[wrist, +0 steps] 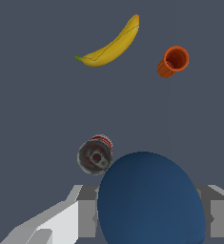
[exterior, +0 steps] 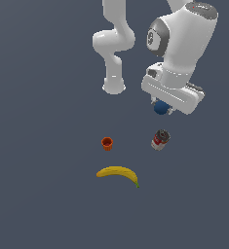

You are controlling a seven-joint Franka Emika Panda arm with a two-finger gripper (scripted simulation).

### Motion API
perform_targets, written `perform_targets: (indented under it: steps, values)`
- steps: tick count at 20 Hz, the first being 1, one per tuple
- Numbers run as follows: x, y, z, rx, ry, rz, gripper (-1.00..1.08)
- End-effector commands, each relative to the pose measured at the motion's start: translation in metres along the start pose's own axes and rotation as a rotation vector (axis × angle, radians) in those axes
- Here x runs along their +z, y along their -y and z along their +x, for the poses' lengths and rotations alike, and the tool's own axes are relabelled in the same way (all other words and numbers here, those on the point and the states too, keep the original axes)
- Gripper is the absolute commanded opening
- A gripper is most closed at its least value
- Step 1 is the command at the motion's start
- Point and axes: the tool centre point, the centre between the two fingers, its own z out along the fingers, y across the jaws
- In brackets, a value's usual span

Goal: Pick up a designated object from a clutter of objects.

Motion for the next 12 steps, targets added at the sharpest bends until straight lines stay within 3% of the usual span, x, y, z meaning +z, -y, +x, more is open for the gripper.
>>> perform_targets:
  steps: [1,12]
  values:
    - [-0.027,0.0,-0.007,0.0,0.0,0.0,-1.0]
    - [-0.131,0.002,-0.032,-0.001,0.001,0.0,-1.0]
